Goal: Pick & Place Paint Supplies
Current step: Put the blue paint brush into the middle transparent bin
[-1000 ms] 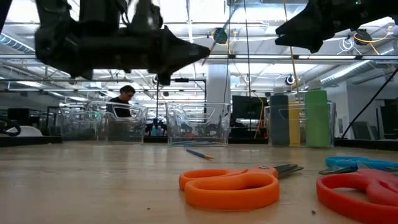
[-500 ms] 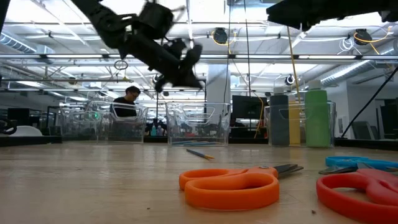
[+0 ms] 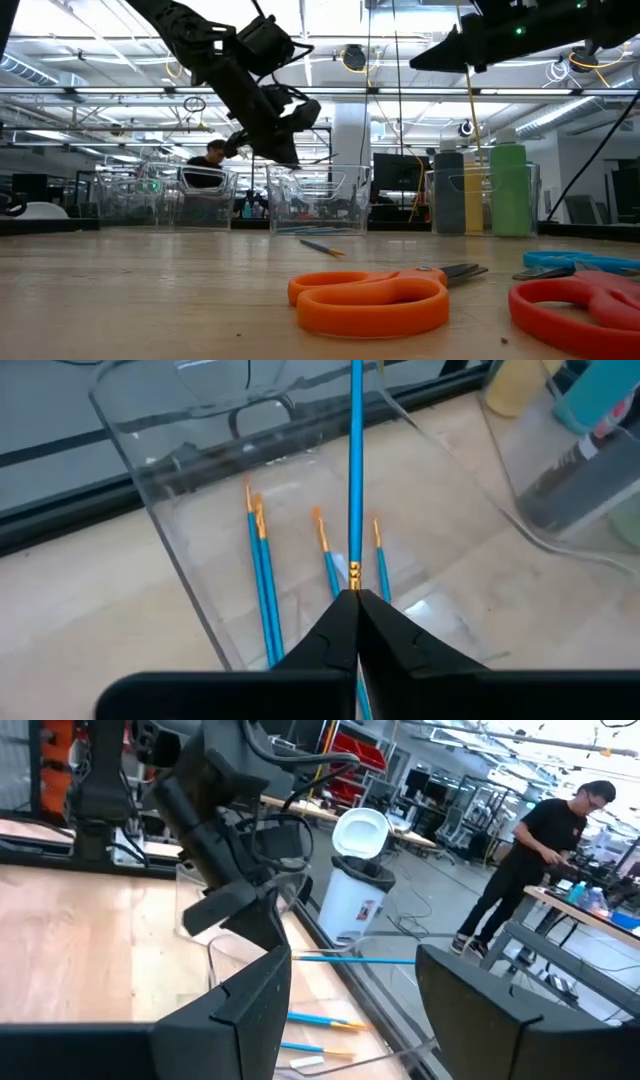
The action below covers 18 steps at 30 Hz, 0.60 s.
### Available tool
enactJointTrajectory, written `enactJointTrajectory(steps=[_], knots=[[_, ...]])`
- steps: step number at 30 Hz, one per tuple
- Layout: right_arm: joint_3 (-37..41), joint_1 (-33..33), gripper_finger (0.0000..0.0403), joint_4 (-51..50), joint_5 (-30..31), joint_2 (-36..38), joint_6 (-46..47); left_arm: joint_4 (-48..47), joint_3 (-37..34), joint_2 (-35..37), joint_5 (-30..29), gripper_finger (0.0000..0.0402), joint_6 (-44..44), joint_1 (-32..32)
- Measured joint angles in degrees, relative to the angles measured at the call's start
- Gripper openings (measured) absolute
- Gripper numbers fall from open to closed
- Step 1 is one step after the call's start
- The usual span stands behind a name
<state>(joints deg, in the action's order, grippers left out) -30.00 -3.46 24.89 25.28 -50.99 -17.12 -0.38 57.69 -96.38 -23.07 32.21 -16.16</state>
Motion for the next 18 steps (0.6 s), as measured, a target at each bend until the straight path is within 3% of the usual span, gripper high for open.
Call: enactJointTrajectory(steps=[7, 18], knots=[[0.0, 0.1, 0.0210, 0.6, -0.1, -0.3, 0.9, 0.1, 0.0, 0.0, 0.0, 0.0045, -0.2, 0.3], [0.0, 0.2, 0.0210, 0.7, -0.1, -0.3, 3.1, 0.5, 0.0, 0.0, -2.2, 0.0170, -4.4, 0.9]])
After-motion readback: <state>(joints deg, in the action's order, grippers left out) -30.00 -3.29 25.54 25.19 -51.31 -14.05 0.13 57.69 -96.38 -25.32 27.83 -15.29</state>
